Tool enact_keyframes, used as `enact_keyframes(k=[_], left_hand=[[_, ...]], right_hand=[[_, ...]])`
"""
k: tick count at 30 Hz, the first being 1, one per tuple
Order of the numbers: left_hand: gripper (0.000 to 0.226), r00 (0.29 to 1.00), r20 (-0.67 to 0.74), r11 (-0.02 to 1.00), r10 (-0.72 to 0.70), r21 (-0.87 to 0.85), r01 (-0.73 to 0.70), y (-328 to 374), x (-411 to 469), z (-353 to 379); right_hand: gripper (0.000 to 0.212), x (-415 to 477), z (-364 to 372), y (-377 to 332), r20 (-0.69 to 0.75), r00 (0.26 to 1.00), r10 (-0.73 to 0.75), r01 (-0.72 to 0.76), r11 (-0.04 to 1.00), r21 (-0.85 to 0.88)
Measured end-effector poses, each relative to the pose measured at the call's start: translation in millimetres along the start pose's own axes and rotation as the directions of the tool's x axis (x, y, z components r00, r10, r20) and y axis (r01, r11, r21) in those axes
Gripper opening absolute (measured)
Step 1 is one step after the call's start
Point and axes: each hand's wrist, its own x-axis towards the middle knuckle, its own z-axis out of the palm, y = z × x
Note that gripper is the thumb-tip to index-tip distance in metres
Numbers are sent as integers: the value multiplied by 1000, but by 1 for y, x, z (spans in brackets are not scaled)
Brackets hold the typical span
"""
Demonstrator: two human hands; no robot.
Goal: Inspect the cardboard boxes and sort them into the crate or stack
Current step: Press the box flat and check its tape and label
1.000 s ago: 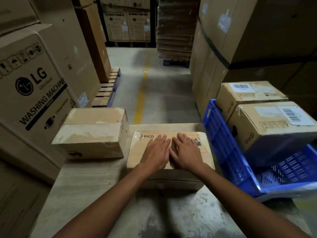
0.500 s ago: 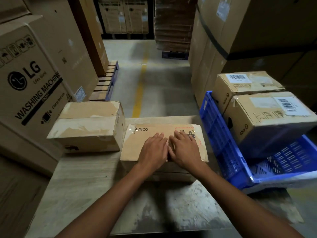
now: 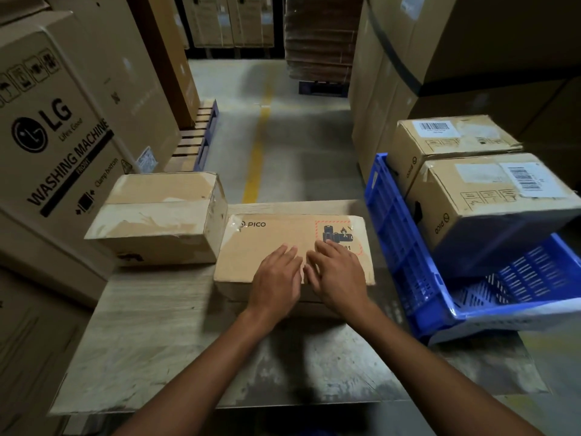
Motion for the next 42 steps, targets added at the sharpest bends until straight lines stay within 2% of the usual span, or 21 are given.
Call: enact_keyframes(k=[3, 5, 9, 12, 16, 20, 23, 28, 33, 38, 40, 42], left_hand=[[25, 994, -77, 997, 76, -11, -77, 11, -10, 2], [25, 993, -92, 997, 73, -17, -75, 16, -16, 3], [23, 998, -53, 999, 35, 34, -33, 22, -12, -1], [32, 1000, 23, 998, 15, 66, -16, 28, 0, -8], [29, 997, 76, 999, 17, 46, -21, 37, 17, 0], [48, 980, 199, 997, 7, 71, -22, 51, 34, 12], [48, 965, 259, 991, -27, 136, -8, 56, 40, 14], [36, 971, 237, 992, -20, 123, -9, 57, 57, 2], [46, 973, 227, 985, -46, 170, 7, 47, 64, 13], [45, 962, 270, 991, -27, 135, -10, 26, 59, 12], [45, 965, 228, 984, -127, 154, 93, 13, 56, 9], [49, 940, 140, 930, -311, 247, 271, -5, 55, 2]], right_hand=[[17, -17, 2, 2, -102, 994, 27, -24, 999, 28], [16, -31, 7, 7, -150, 988, 38, -28, 997, 69], [33, -38, 15, 5, -176, 983, 50, -33, 994, 102], [32, -31, 9, 3, -186, 981, 63, -47, 995, 92], [23, -25, 1, 17, -115, 993, 41, -34, 998, 57], [41, -22, -11, 35, 49, 990, 133, -132, 991, -21], [46, -22, -12, 42, 67, 994, 89, -86, 995, -49], [34, 2, -27, 39, 74, 992, 100, -90, 988, -123], [55, 14, -17, 53, 157, 979, 133, -121, 989, -82], [59, 5, -11, 56, 163, 976, 142, -141, 990, -18], [60, 5, -11, 57, 174, 972, 156, -160, 987, 9], [63, 5, -10, 58, 190, 960, 206, -219, 974, 50]])
